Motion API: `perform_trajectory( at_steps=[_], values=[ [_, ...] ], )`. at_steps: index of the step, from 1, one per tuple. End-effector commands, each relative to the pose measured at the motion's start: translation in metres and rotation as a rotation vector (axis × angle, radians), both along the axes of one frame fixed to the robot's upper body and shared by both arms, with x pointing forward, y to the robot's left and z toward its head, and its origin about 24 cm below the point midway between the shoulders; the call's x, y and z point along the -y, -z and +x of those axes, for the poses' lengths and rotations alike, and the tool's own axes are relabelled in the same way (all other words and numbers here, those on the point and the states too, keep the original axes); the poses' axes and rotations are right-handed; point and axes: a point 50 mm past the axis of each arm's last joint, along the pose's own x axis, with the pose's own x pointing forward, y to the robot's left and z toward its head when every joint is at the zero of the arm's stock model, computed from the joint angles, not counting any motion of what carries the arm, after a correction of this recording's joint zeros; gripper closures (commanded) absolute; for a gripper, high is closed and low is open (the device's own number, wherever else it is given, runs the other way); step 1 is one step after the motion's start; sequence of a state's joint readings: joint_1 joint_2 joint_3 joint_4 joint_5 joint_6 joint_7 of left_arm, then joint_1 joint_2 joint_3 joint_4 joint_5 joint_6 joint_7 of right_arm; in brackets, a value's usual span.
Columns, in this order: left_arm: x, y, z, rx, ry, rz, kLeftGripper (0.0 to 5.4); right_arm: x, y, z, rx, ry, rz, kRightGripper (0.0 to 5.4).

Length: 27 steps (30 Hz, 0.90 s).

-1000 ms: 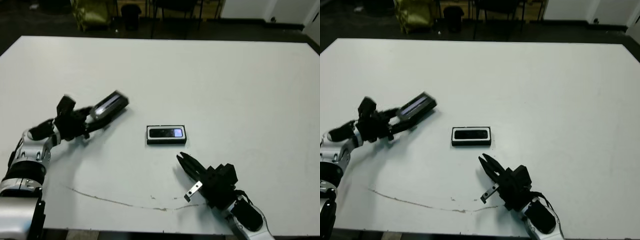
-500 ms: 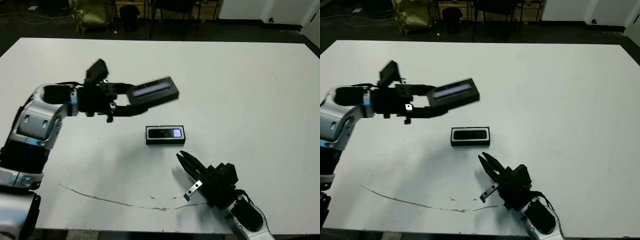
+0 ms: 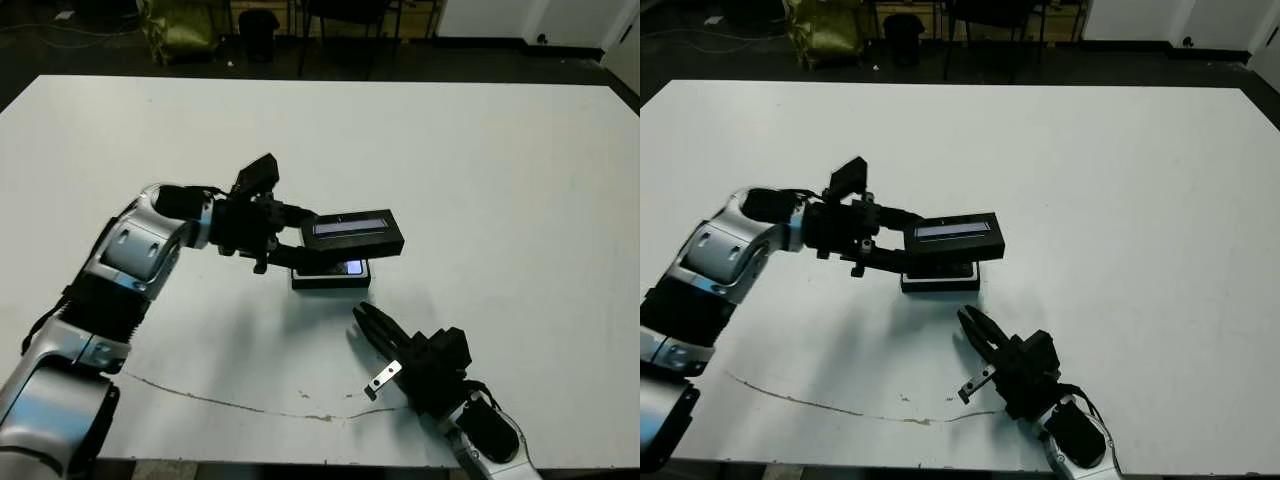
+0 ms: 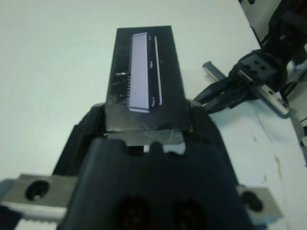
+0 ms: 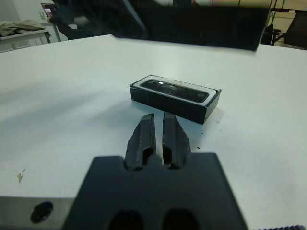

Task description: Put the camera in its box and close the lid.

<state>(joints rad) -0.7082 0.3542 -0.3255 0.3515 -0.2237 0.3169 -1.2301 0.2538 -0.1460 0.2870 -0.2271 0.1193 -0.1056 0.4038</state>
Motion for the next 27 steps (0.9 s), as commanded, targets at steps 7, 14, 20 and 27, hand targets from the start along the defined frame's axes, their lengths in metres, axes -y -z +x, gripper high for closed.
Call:
perform_trajectory(
  at_steps=[7,14,20,27],
  values=[
    [0.008,0.009,0.006,0.025,0.048,0.07,3.03,0.005,0.026,0.001,-0.068,0.008,0.016,5.4],
    [0.01,0.014,0.009,0.039,0.057,0.131,3.03,0.004,0.022,0.001,-0.05,-0.015,0.055,5.4],
    [0.01,0.014,0.01,0.068,0.057,0.16,3.03,0.009,0.018,0.0,-0.036,-0.006,-0.008,5.4],
    [0.004,0.014,0.012,0.095,0.048,0.152,3.03,0.024,0.003,-0.007,-0.003,-0.03,-0.112,5.4]
  ],
)
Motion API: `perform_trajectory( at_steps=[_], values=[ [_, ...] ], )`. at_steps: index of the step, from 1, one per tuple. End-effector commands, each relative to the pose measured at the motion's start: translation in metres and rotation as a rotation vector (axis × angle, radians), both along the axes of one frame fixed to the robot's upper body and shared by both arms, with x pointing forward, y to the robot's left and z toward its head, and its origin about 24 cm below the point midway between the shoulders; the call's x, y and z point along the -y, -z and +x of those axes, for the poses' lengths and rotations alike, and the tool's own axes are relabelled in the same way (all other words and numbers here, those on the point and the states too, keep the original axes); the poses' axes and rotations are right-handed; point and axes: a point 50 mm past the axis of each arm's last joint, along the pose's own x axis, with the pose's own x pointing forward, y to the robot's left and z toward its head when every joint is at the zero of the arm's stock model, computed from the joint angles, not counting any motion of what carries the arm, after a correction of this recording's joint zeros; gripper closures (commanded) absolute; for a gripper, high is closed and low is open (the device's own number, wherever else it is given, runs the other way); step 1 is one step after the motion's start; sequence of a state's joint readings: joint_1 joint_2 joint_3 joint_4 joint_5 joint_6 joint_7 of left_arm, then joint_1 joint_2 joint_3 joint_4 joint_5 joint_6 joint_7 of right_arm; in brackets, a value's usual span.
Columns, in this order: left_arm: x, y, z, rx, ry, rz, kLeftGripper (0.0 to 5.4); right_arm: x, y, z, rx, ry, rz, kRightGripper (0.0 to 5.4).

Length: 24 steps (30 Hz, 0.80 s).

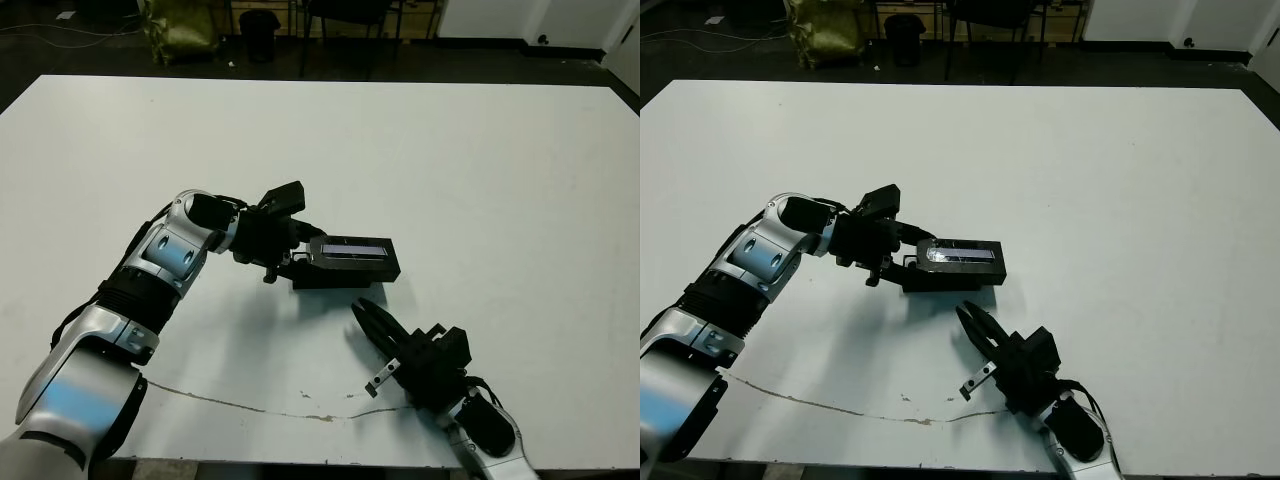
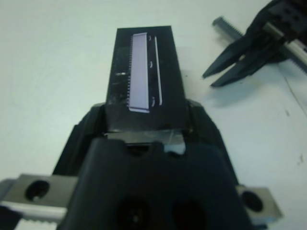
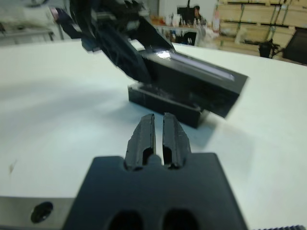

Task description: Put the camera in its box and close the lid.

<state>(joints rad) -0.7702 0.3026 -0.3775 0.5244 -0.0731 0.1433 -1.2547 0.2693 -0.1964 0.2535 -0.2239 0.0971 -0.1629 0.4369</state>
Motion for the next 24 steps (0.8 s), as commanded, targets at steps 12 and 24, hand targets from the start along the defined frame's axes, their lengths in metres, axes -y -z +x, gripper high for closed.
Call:
perform_trajectory(
  at_steps=[12,24],
  values=[
    [-0.012,0.002,0.006,0.032,-0.042,0.039,3.03,0.042,-0.026,-0.015,-0.026,-0.117,0.076,5.4],
    [-0.015,0.005,0.007,0.023,-0.038,0.061,3.03,0.053,-0.044,-0.016,-0.098,-0.114,0.262,5.4]
  ],
)
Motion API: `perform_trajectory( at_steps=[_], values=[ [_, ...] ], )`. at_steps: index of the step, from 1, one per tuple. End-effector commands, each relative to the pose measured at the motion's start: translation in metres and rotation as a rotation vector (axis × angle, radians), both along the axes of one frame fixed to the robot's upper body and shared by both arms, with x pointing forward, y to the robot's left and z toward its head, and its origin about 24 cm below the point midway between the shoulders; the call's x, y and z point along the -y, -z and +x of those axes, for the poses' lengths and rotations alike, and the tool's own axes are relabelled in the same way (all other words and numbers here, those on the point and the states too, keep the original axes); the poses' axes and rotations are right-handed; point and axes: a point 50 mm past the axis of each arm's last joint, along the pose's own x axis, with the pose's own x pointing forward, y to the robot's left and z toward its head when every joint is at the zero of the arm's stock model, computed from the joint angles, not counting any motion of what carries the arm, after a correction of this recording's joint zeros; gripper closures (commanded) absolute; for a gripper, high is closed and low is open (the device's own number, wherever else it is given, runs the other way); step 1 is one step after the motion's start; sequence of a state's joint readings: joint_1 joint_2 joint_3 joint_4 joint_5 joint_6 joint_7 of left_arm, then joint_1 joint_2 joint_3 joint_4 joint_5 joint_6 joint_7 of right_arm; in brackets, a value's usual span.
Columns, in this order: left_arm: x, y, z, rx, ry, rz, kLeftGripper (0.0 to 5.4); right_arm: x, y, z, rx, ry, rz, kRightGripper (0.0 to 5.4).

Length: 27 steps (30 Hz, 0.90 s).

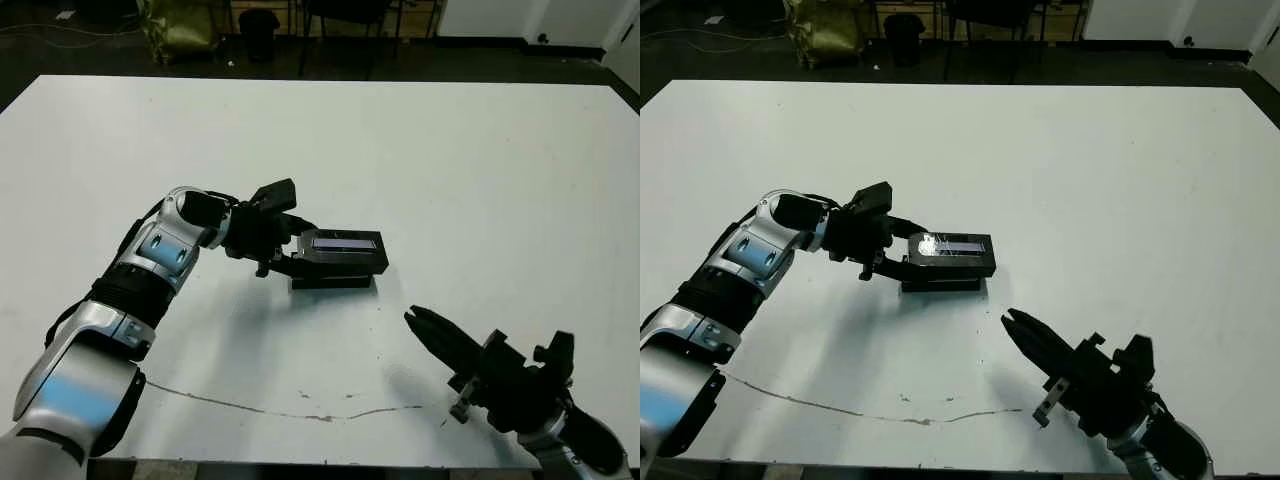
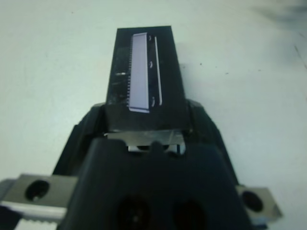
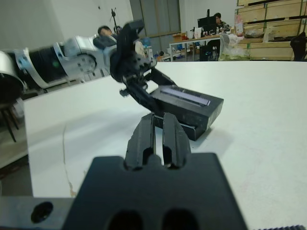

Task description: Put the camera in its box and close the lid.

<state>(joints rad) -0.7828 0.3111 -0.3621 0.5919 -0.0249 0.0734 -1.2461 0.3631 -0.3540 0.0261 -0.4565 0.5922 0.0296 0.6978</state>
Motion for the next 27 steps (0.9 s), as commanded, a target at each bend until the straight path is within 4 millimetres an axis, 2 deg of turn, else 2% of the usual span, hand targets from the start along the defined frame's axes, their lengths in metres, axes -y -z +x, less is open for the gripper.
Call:
perform_trajectory(
  at_steps=[1,17,27],
  values=[
    [-0.0054,0.0026,0.0016,-0.025,-0.015,0.022,3.03,0.0042,-0.0005,-0.0008,-0.015,0.014,-0.005,5.4],
    [-0.0026,0.0082,-0.0014,-0.05,0.008,0.016,3.03,0.0053,-0.002,-0.0017,0.003,0.147,-0.109,5.4],
    [0.0022,0.0057,-0.0039,-0.063,0.033,0.013,3.03,0.0022,-0.0009,-0.0023,0.004,0.162,-0.098,5.4]
  ],
)
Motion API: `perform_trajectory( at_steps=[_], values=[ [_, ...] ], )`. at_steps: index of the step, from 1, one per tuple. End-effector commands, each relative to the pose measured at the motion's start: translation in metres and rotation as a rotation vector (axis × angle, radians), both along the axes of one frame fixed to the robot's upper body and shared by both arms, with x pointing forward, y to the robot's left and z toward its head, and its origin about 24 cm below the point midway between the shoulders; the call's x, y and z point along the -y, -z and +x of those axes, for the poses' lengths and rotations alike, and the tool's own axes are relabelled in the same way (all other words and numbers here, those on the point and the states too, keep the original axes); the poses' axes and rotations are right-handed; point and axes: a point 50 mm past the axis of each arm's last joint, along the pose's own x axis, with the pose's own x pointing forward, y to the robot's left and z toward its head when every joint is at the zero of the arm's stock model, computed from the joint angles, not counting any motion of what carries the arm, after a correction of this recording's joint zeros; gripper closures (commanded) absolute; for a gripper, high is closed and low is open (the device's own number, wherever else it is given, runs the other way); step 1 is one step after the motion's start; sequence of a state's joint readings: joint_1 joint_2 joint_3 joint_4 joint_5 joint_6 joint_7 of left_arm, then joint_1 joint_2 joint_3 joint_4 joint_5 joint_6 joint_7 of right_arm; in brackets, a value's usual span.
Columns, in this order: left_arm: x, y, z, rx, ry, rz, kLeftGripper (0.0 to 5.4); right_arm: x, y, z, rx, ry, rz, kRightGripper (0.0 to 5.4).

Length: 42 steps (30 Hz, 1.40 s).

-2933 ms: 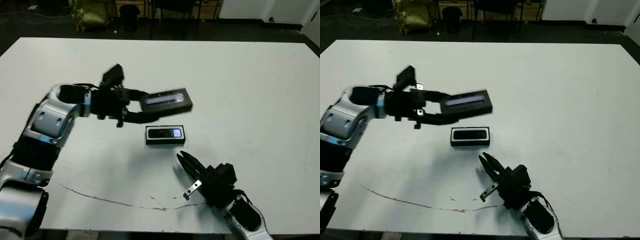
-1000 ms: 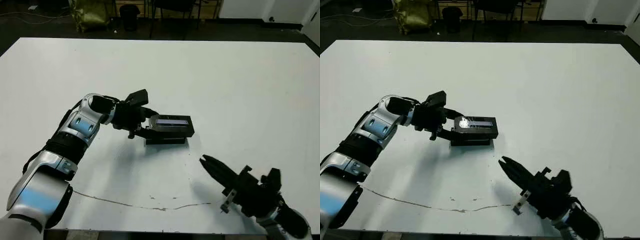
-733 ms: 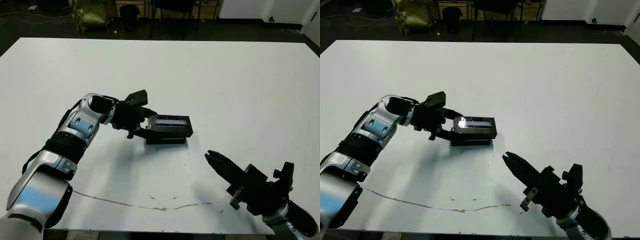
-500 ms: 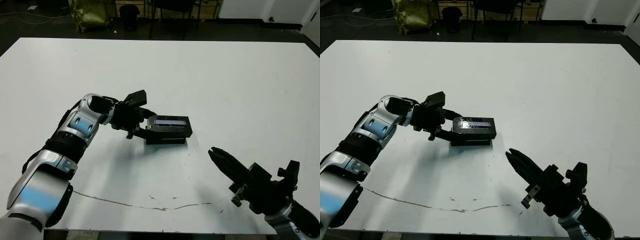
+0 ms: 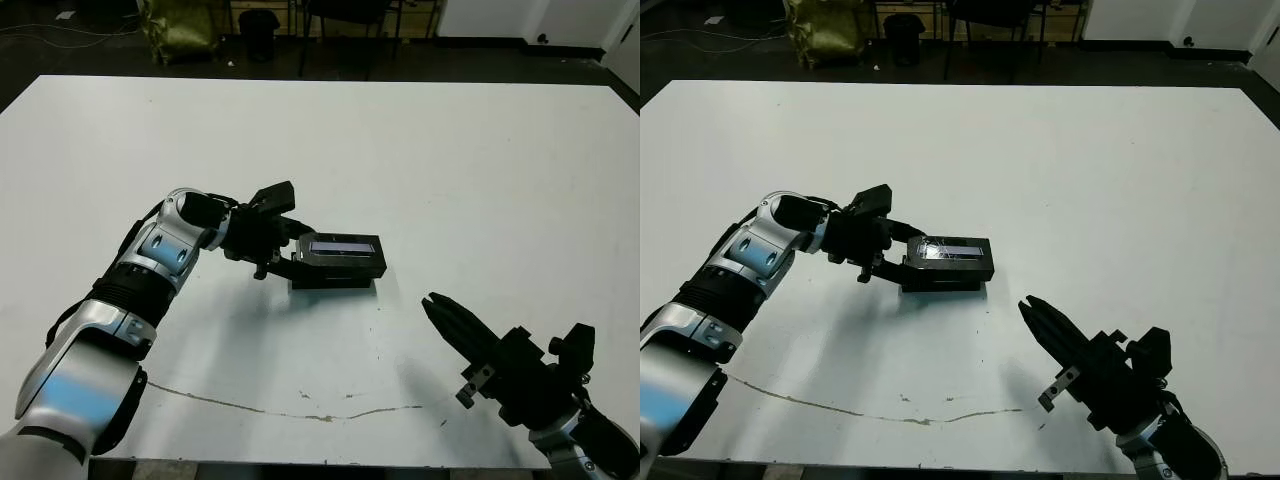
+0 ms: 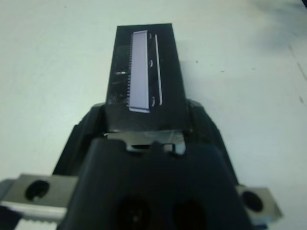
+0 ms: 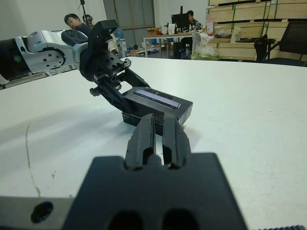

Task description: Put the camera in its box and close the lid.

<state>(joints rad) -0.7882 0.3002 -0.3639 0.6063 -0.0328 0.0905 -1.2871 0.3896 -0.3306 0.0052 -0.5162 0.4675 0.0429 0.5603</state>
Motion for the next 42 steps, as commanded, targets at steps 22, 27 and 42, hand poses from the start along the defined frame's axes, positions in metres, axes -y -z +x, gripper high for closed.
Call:
perform_trajectory(
  at_steps=[22,27,42],
  values=[
    [-0.003,0.005,-0.003,0.042,0.002,0.072,3.03,-0.003,0.001,-0.005,-0.01,0.016,0.018,5.4],
    [-0.007,0.007,-0.001,0.047,-0.002,0.068,3.03,-0.003,0.001,-0.005,-0.011,0.01,0.017,5.4],
    [-0.016,0.007,0.002,0.036,-0.02,0.12,3.03,-0.002,0.003,-0.006,-0.017,0.003,0.041,5.4]
  ],
)
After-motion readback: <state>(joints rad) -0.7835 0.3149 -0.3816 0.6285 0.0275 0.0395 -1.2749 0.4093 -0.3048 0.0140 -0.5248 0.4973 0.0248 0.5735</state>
